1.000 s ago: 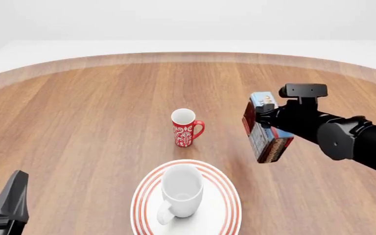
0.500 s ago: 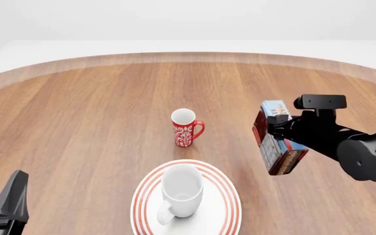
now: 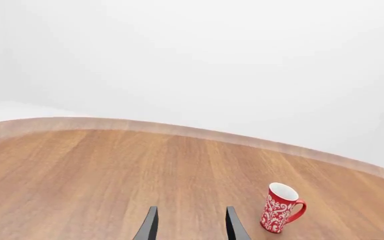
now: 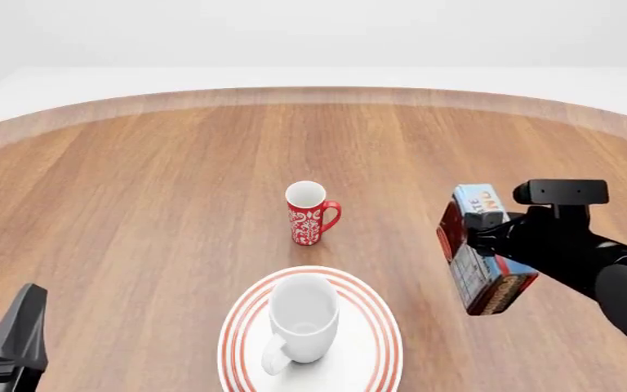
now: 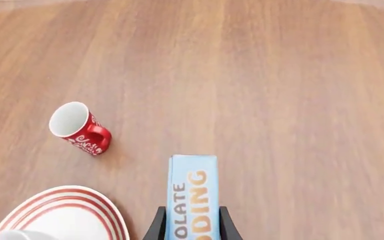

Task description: Pick up the white mug and put it on the plate, and put the chocolate pudding to the right of the plate.

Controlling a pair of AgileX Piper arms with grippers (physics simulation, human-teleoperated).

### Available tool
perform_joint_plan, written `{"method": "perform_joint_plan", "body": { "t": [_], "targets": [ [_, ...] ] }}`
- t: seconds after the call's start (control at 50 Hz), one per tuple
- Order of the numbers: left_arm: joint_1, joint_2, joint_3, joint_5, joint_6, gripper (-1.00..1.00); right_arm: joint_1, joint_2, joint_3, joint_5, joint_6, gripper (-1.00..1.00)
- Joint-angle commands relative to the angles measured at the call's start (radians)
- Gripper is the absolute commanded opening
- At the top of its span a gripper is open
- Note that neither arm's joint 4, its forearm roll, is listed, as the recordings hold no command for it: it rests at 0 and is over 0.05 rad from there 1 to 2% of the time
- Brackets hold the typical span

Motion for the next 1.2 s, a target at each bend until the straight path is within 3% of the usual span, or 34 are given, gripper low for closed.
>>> {"method": "perform_joint_plan", "body": {
  "t": [0.02,0.72,1.2],
  "targets": [
    [-0.002,0.000,-0.001,0.001,0.002,1.00,-0.008,-0.062,0.043,0.023,0.019,-1.00],
    [0.000,0.000,0.001,-0.001,0.003,1.00,-0.053,-0.253,0.172,0.125,-0.021,-1.00],
    [0.001,0.000,0.002,-0.001,0.004,1.00,-0.080,-0.204,0.250,0.045,-0.037,-1.00]
  ]
}}
